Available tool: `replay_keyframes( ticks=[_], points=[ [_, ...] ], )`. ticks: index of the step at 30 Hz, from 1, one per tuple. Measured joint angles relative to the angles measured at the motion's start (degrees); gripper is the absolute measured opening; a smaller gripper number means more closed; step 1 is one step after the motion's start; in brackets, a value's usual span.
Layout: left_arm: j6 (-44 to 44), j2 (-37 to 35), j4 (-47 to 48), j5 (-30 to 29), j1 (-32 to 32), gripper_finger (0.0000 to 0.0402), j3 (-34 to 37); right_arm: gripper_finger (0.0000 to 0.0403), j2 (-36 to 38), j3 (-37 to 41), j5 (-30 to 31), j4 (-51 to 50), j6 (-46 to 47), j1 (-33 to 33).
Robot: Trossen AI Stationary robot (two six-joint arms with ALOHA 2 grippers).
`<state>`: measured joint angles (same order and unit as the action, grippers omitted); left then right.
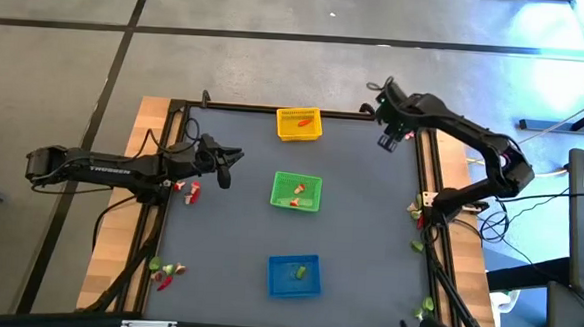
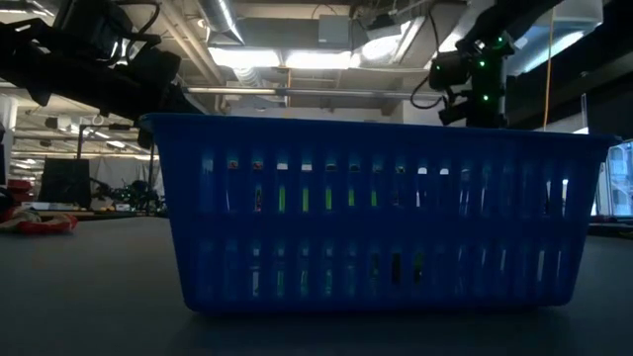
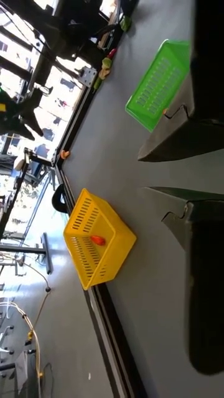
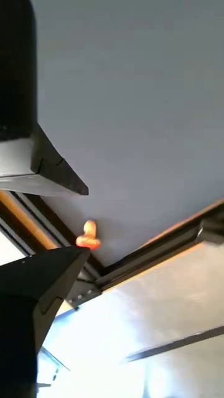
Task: Sort produce into baskets
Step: Put the red mushroom into the green bin
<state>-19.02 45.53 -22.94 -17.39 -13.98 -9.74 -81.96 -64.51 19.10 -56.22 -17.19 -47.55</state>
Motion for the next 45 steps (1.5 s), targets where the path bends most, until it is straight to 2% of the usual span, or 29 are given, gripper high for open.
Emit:
replay_keyframes(
  ticks=[6,13,20,26,35,45],
  points=[
    [-1.01,0.01,0.03,0.00,0.00,0.0072,0.02,0.0172,-2.89,0.00,0.00,-1.17,0.60,-5.56],
    [-3.34,0.01,0.04,0.00,0.00,0.0072,0.00,0.0213,-8.94,0.00,1.52,-0.82,1.74,-8.44],
    [-3.79,-0.01,0.07,0.00,0.00,0.0072,0.02,0.0196,-15.56,0.00,6.25,-0.07,-1.38,-8.35],
    [-3.61,-0.01,0.09,0.00,0.00,0.0072,0.02,0.0180,-20.88,0.00,14.35,0.05,-5.54,-8.73],
    [-2.26,-0.01,0.11,0.00,0.00,0.0072,0.00,0.0179,-26.44,0.00,15.40,1.67,-5.54,-8.75],
    [-2.02,0.01,0.57,0.00,0.00,0.0072,0.02,0.0179,-27.62,0.00,13.69,5.20,-10.54,-8.75]
  ],
)
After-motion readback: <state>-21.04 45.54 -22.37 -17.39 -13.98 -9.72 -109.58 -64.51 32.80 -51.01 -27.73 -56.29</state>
